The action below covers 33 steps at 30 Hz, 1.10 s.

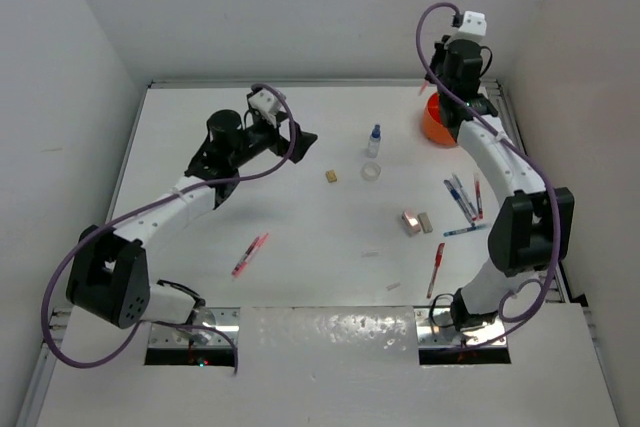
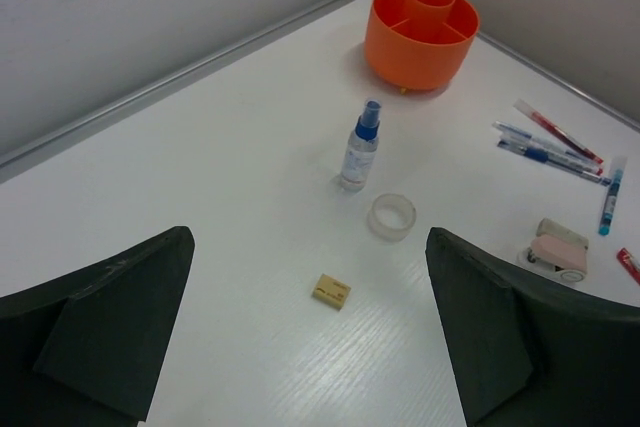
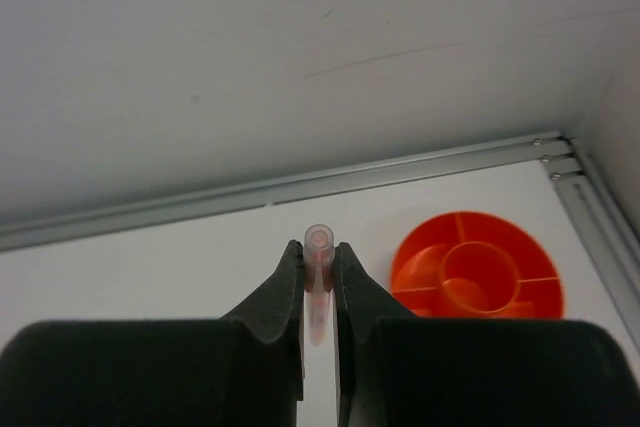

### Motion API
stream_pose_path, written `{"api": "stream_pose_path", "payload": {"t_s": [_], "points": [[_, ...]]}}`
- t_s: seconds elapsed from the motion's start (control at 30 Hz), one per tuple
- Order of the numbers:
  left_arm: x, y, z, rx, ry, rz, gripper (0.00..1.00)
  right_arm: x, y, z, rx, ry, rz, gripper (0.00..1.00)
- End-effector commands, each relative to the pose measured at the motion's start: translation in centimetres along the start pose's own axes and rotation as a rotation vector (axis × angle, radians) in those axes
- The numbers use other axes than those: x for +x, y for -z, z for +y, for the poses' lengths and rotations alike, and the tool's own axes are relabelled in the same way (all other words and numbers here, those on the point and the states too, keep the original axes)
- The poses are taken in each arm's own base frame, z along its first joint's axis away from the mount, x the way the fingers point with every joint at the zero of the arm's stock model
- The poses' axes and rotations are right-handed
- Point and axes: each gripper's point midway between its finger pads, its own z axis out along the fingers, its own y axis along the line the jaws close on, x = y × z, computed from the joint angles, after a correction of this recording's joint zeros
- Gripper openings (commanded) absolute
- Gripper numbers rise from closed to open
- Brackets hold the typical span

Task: Sort the stationery into containers
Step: Place the pen in the storage box.

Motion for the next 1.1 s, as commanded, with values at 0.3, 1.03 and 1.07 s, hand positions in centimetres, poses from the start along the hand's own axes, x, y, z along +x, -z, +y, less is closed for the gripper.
{"api": "stream_pose_path", "payload": {"t_s": [0.3,1.03,1.07], "points": [[-0.7,-3.0,4.1,-0.056,0.008,0.0,1.0,1.6,-3.7,-9.2,0.304,0.01,-0.012,0.0],[0.2,-4.8,4.9,-0.061,0.031,0.035,1.0,10.1,-5.4,-11.6,0.29,-0.013,0.055,0.0],[0.1,-4.8,4.9,-0.062,0.03,0.032,1.0,11.1,-5.2,-11.8,0.294,-0.012,0.07,0.0]]}}
